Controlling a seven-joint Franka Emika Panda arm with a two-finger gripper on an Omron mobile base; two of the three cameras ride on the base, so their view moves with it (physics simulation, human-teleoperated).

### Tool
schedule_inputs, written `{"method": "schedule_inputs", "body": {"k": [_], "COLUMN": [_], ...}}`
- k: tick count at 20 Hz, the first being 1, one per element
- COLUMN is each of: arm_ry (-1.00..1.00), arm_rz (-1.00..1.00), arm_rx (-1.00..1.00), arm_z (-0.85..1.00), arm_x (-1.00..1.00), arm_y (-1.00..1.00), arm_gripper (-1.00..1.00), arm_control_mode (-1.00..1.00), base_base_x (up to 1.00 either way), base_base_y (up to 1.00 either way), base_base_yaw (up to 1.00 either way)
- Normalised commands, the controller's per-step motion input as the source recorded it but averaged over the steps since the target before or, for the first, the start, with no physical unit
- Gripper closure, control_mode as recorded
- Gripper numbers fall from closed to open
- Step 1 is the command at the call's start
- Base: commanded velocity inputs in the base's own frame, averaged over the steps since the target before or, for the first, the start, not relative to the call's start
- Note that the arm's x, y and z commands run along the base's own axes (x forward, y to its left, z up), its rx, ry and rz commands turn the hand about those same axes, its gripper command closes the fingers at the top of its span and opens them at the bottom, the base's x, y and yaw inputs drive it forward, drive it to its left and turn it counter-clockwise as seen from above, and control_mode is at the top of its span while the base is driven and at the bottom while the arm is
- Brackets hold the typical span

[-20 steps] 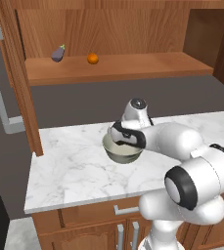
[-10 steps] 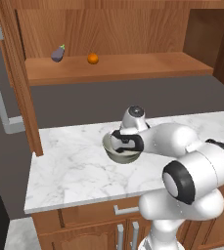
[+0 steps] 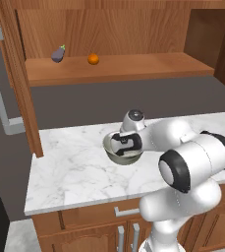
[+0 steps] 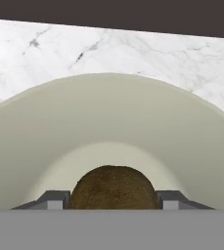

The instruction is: Open the cabinet. Pick the kiwi and tangerine from the cabinet and place them into the bowl. Then close the cabinet.

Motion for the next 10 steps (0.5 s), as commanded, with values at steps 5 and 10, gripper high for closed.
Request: {"method": "schedule_inputs", "body": {"k": [5, 10], "arm_ry": [0.0, 0.0], "arm_rz": [0.0, 0.0], "arm_rx": [0.0, 0.0], "arm_z": [-0.02, 0.0], "arm_x": [0.07, 0.0], "arm_y": [0.0, 0.0], "arm_gripper": [1.0, -1.0], "arm_control_mode": [-1.0, -1.0], "base_base_x": [0.0, 0.0], "base_base_y": [0.0, 0.0], "base_base_yaw": [0.0, 0.0]}}
